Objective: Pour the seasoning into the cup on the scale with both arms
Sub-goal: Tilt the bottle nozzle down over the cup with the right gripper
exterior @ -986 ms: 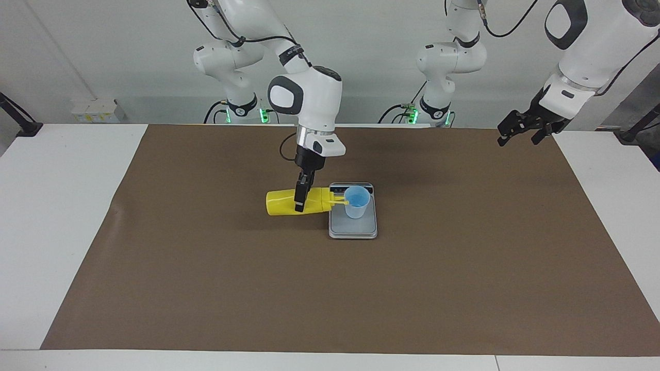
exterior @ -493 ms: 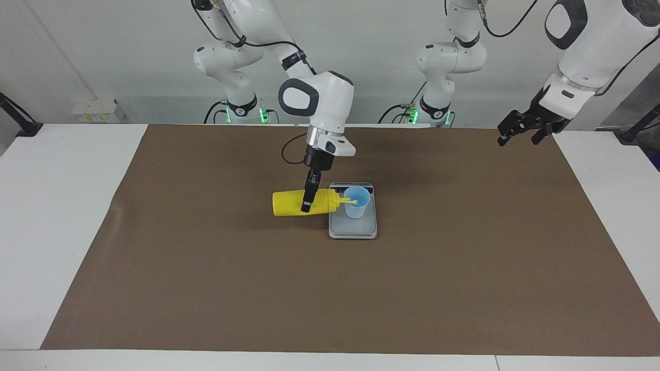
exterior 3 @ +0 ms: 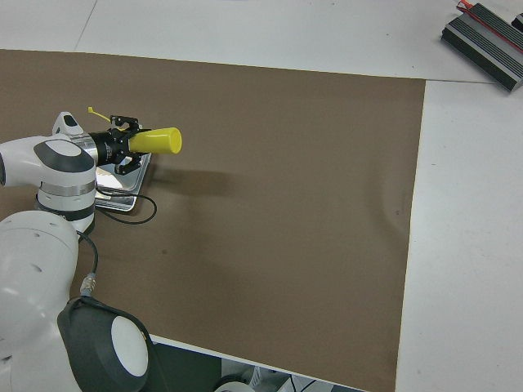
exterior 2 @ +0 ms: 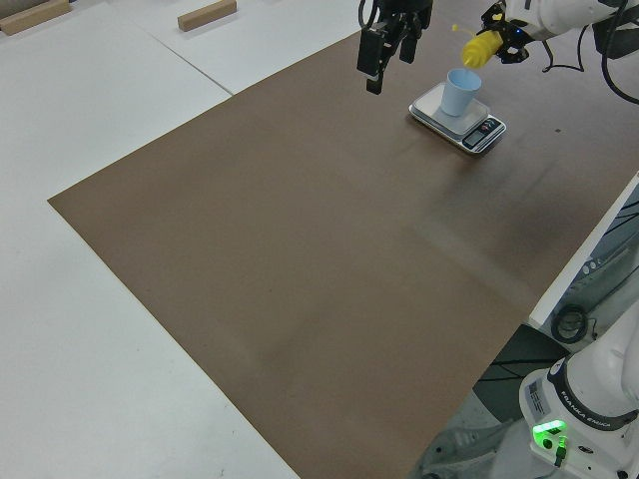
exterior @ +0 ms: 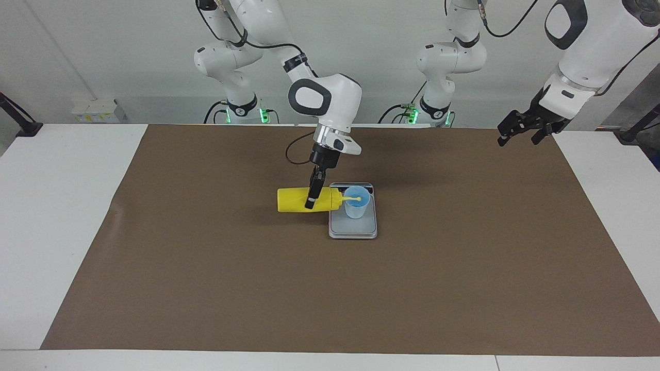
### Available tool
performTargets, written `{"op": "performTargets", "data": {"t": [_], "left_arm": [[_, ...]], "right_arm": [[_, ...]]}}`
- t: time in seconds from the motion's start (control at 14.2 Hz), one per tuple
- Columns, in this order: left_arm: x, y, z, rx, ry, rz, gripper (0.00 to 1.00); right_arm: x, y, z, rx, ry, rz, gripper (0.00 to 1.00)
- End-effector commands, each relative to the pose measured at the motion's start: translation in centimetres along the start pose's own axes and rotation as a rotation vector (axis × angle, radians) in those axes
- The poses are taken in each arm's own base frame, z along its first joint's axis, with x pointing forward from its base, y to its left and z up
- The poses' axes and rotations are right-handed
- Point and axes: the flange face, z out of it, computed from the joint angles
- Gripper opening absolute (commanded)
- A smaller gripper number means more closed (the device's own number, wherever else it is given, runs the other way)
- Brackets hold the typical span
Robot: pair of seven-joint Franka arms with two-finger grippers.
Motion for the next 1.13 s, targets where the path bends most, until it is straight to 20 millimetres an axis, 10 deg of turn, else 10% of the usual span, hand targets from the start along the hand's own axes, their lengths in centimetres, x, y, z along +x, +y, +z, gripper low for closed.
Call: {"op": "performTargets", "data": {"t": [0.0, 1.06], "left_arm": [[-0.7, -0.4, -0.1, 0.014, 0.013, 0.006, 1.0], [-0.7, -0.4, -0.1, 0.014, 0.013, 0.008, 1.0]], "right_arm": [[0.0, -0.3, -1.1, -0.062, -0.018, 0.004, 0.39], [0.3, -2.4, -1.0, -0.201, -0.05, 0.007, 0.4]]}}
